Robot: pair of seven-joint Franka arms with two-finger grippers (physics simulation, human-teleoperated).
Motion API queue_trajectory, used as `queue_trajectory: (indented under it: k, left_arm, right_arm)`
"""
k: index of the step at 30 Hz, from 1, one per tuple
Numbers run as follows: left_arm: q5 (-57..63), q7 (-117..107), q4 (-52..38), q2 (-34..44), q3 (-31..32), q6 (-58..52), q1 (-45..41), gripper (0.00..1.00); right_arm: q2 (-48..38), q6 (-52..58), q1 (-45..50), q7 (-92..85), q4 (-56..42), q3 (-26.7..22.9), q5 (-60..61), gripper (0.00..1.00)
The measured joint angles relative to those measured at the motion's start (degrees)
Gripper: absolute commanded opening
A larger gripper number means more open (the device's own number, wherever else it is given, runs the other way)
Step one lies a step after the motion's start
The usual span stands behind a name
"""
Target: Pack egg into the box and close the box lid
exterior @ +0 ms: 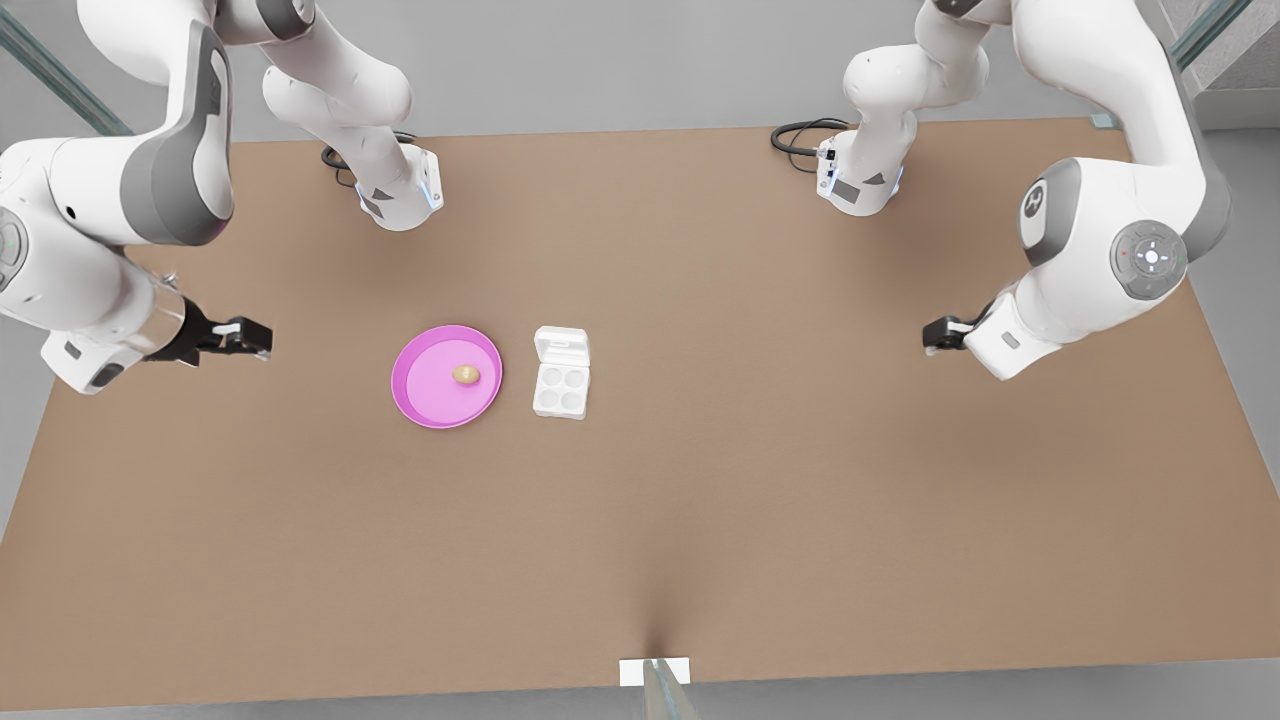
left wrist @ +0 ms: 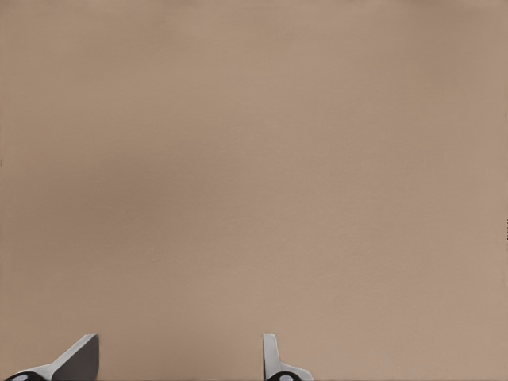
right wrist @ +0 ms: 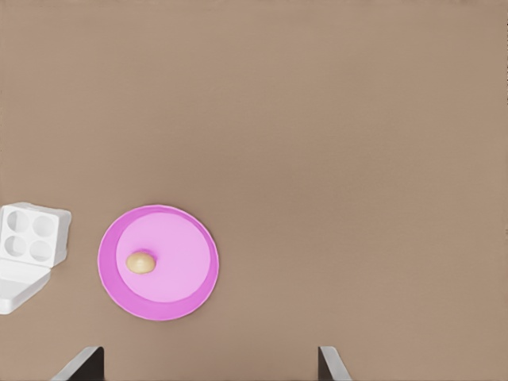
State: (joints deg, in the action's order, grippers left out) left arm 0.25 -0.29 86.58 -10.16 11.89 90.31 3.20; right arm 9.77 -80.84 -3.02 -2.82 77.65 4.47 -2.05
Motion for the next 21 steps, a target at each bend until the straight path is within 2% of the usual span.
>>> queue_trajectory:
  k: [3, 6, 12, 14, 17, 21]
  left_arm:
    - [0.0, 0.1, -1.3, -0.3, 0.2, 3.5, -0.1, 1.0]
    - [0.0, 0.1, -1.8, -3.9, 0.2, 5.4, 0.0, 1.0]
    - [1.4, 0.2, -1.6, -5.7, 0.1, 4.6, 0.0, 1.0]
    - [2.0, 0.1, -1.7, -5.5, 0.5, 3.8, -1.5, 1.0]
    - [2.4, 0.0, -2.0, -4.6, 1.3, 2.4, -3.6, 1.0]
    - [3.3, 0.0, -2.0, -5.5, 1.2, 1.8, -3.2, 1.0]
  right_arm:
    - [0.9, -2.2, 0.2, -0.4, 0.0, 0.1, 0.0, 1.0]
    - [5.5, -3.8, 0.7, -0.1, 0.0, 1.9, 2.2, 1.0]
    - [18.0, -9.3, 13.4, 4.3, 3.2, 3.8, 2.5, 1.0]
    - [16.6, -13.4, 15.2, 5.8, 11.6, 4.0, 1.5, 1.0]
    - [7.7, -21.7, 15.6, 7.8, 29.4, 4.0, 1.1, 1.0]
    - [9.4, -32.0, 16.6, 11.4, 35.0, 4.1, 0.8, 1.0]
